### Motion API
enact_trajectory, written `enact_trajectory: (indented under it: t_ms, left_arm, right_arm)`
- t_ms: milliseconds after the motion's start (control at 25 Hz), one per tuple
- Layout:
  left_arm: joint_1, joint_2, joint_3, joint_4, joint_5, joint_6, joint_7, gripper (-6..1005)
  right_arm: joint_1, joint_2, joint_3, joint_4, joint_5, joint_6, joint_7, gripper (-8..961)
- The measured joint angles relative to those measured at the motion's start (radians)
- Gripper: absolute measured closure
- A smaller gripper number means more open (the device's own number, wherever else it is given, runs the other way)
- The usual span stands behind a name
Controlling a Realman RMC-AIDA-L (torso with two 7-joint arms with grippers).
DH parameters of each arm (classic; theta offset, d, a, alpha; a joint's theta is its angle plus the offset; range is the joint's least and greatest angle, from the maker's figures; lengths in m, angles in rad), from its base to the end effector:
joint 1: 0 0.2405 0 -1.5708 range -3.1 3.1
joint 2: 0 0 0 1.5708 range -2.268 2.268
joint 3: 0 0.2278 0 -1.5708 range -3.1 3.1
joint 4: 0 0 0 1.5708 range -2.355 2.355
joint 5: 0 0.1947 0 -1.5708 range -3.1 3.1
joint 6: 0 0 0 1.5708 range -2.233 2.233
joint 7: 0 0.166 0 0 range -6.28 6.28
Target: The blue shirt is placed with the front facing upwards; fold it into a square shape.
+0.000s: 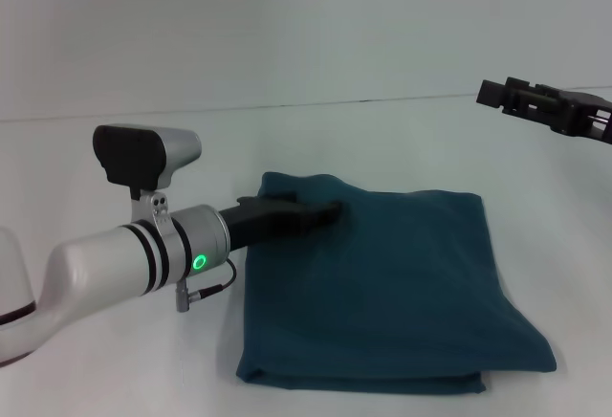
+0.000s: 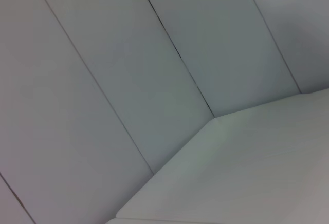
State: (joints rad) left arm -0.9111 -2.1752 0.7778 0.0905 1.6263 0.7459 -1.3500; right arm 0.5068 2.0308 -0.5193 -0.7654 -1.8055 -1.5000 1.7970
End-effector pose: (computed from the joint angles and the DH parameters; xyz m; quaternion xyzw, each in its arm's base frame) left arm -0.1765 0.3840 -0.1203 -0.8574 -0.4011 -0.2189 0.2369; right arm 0.2282 0.3520 0.0795 -0.8173 0.3751 0.3740 0.2268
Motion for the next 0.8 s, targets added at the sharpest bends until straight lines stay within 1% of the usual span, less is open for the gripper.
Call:
enact_trajectory:
  t_ms: [120, 280, 440, 480, 640, 800]
  left_arm:
    - [0.0, 0.0, 0.03, -0.005, 0.002, -0.001, 0.01, 186]
    - [-0.001, 0.0, 0.097, -0.005, 0.001, -0.015, 0.007, 186]
    - [0.007, 0.0, 0.097, 0.006, -0.005, 0.004, 0.003, 186]
    - [0.023, 0.0, 0.09, 0.031, -0.007, 0.046, 0.003, 186]
    - [0.06, 0.0, 0.088, 0.082, -0.042, 0.136, 0.002, 186]
    - [0.103, 0.0, 0.087, 0.127, -0.106, 0.188, 0.002, 187]
  right_arm:
    - [0.003, 0.0, -0.001, 0.0, 0.0, 0.0, 0.004, 56]
    - [0.005, 0.0, -0.007, 0.0, 0.0, 0.0, 0.007, 56]
    - [0.006, 0.0, -0.008, 0.0, 0.0, 0.0, 0.008, 56]
    - [0.006, -0.001, -0.008, 0.0, 0.0, 0.001, 0.008, 56]
    - [0.007, -0.001, -0.011, 0.0, -0.006, 0.003, 0.008, 60]
    - [0.016, -0.003, -0.032, 0.003, -0.077, 0.015, 0.01, 65]
